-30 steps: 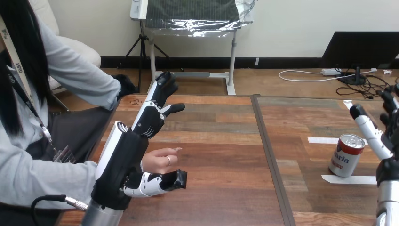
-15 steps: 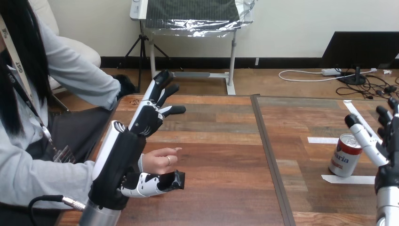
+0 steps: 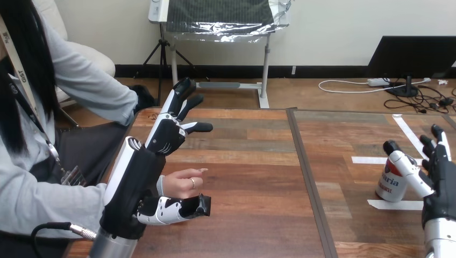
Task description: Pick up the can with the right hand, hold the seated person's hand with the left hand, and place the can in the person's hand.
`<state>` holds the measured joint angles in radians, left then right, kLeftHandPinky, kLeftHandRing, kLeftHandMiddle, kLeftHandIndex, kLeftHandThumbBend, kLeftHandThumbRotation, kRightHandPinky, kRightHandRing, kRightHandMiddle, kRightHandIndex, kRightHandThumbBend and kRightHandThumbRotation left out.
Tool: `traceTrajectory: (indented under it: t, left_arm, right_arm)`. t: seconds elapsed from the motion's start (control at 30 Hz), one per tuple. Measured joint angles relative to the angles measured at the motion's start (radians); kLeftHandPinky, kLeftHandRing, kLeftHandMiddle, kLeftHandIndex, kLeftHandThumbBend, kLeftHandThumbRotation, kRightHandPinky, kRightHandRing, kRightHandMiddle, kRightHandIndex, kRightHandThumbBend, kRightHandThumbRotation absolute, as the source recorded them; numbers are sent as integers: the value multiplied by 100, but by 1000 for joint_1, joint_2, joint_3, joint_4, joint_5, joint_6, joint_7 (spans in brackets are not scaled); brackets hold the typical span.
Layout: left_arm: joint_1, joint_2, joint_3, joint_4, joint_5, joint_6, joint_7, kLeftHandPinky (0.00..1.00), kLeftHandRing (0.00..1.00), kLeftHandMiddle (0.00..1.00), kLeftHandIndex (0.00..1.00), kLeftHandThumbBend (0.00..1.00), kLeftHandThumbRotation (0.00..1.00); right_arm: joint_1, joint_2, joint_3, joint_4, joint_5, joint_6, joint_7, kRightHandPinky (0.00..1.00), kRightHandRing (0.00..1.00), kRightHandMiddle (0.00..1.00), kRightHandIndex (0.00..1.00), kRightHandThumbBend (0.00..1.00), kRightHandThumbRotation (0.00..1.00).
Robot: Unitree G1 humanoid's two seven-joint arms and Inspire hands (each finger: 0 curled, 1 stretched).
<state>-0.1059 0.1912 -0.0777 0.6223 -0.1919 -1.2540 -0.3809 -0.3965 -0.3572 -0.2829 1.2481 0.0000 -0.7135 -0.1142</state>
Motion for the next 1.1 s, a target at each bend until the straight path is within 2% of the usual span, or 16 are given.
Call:
traceTrajectory:
  t: [0.3,0.57,1.1]
  left_arm:
    - [1,1,0,-2,-3,-2,-4,75,94,100,100,100,68]
    - [3,1,1,-8,-4,-2,-4,75,95,100,100,100,68]
    - [6,1,1,-21,-13,-3,-14,75,95,100,99,100,67]
  right_arm:
    - [0,0,9,13,-12,16,-7,91,95,94,100,100,56]
    - [0,0,26,21,-39,36,-37,90,95,94,99,100,58]
    - [0,2,30,26,-33,60,-5,92,95,95,100,100,58]
